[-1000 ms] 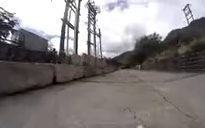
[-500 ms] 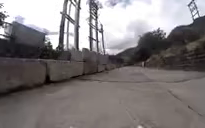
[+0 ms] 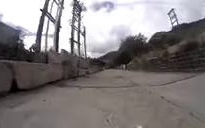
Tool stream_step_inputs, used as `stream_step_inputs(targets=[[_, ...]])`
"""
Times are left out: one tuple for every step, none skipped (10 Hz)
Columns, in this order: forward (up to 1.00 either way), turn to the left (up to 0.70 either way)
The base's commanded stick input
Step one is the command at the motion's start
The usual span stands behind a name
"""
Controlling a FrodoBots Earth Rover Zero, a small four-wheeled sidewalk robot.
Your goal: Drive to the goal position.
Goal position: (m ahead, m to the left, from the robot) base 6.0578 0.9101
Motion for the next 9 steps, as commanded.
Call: stream_step_inputs(targets=[[1.0, 0.0], [1.0, 0.0], [1.0, 0.0], [1.0, 0.0], [1.0, 0.0], [1.0, 0.0], [1.0, 0.0], [1.0, 0.0], [1.0, 0.0]])
